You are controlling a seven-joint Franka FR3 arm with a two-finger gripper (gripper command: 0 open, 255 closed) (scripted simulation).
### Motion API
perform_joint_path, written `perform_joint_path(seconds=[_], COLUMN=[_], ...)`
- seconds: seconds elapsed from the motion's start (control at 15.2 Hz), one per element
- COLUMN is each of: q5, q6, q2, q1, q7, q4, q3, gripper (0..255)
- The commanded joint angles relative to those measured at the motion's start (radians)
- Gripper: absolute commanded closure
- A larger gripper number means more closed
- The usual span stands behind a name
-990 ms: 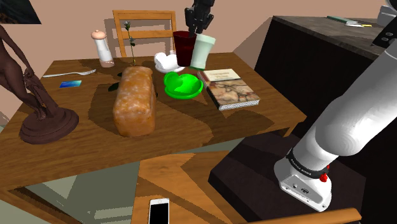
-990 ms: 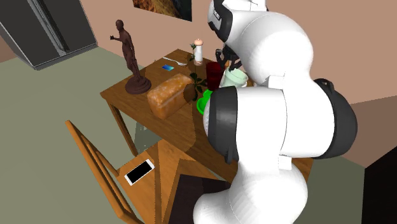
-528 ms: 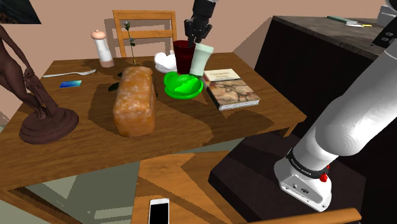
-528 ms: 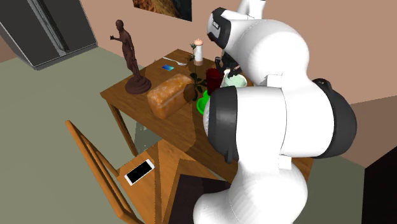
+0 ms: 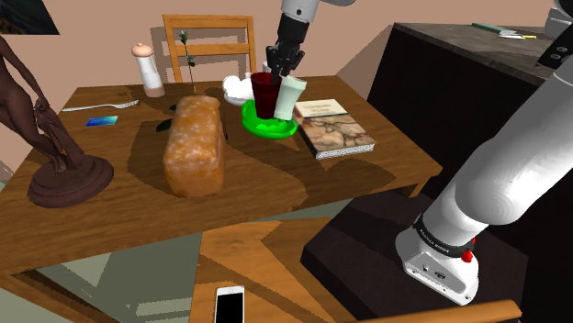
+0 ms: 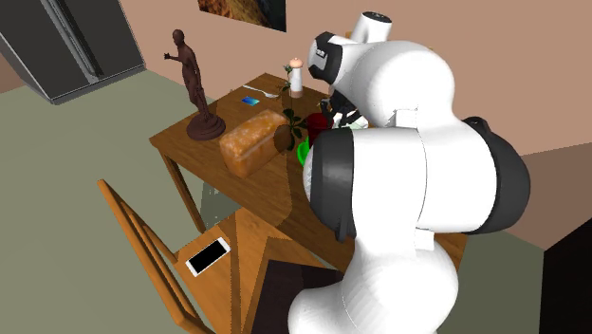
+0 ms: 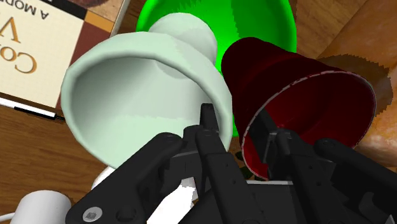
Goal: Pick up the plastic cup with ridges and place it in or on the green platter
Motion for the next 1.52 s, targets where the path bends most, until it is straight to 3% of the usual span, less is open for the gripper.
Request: perform_joint_path(seconds=[0.0, 0.4, 0.46, 0.79, 1.06, 1.45], q5=[0.001, 0.001, 0.001, 0.001, -0.006, -0.006], q6=[0.010, 0.010, 0.010, 0.010, -0.112, -0.112], q2=[0.001, 0.001, 0.001, 0.001, -0.030, -0.030], q1=[0.001, 0.001, 0.001, 0.001, -0.010, -0.010], q7=[-0.001, -0.001, -0.001, -0.001, 0.002, 0.002], q4=[-0.008, -0.008, -0.008, -0.008, 0.081, 0.081], q3=[0.001, 0.001, 0.001, 0.001, -0.011, -0.011], gripper=[255, 255, 0, 0, 0, 0])
